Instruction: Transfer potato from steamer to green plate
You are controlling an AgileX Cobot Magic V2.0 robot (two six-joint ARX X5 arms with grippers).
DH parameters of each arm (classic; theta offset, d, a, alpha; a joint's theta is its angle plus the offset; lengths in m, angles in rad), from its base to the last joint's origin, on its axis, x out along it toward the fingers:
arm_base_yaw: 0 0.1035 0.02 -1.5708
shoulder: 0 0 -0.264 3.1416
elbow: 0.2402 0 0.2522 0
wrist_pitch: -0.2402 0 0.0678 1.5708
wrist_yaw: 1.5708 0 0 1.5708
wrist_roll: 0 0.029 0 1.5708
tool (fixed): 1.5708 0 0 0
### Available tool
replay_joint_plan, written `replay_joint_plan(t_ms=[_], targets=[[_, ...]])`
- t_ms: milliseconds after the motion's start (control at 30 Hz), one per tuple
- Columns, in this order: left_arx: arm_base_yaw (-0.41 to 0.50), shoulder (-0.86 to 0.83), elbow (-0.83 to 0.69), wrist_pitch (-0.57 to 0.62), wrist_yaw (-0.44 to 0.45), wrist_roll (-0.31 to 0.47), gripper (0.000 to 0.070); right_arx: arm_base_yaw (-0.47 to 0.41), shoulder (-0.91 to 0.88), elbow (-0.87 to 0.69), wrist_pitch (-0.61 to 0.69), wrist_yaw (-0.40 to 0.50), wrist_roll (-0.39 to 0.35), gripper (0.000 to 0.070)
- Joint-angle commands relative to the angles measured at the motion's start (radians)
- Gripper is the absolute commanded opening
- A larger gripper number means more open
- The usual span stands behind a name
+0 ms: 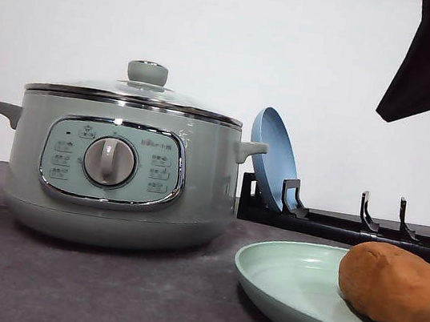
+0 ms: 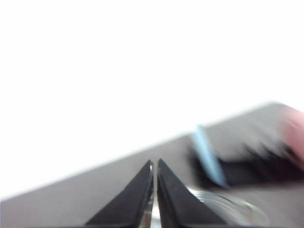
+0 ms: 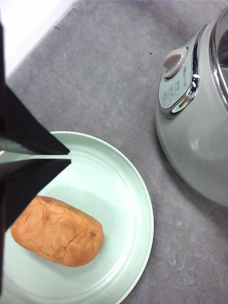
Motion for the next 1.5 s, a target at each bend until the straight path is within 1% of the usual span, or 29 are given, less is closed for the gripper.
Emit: replay_joint_plan(t_ms=[0, 133, 300, 400, 600, 767, 1000, 1167, 1467], targets=[[0.045, -0.053, -0.08, 0.072, -0.011, 0.015, 0.0004, 0.006, 0.004, 0.011, 0.01, 0.0, -0.009, 0.0], [0.132, -0.207, -0.311, 0.232, -0.055, 0.014, 0.0004, 0.006, 0.004, 0.011, 0.01, 0.0, -0.009, 0.0], [0.18, -0.38, -0.599, 0.397, -0.103, 0.014, 0.0004, 0.006, 0.004, 0.011, 0.01, 0.0, -0.009, 0.0], [0.188, -0.468, -0.748, 0.45, -0.114, 0.014, 0.0004, 0.006, 0.004, 0.011, 0.01, 0.0, -0.009, 0.0], [0.189, -0.617, -0.974, 0.468, -0.115, 0.011, 0.0004, 0.006, 0.004, 0.011, 0.01, 0.0, -0.009, 0.0], [0.19, -0.72, -1.116, 0.47, -0.115, 0.011, 0.0004, 0.006, 0.004, 0.011, 0.01, 0.0, -0.009, 0.0], [0.19, -0.822, -1.258, 0.466, -0.116, 0.011, 0.0004, 0.006, 0.004, 0.011, 0.01, 0.0, -0.009, 0.0], [0.19, -0.857, -1.32, 0.463, -0.141, 0.011, 0.0004, 0.006, 0.004, 0.011, 0.01, 0.0, -0.009, 0.0], [0.19, -0.904, -1.392, 0.441, -0.142, 0.011, 0.0004, 0.006, 0.004, 0.011, 0.01, 0.0, -0.009, 0.0]])
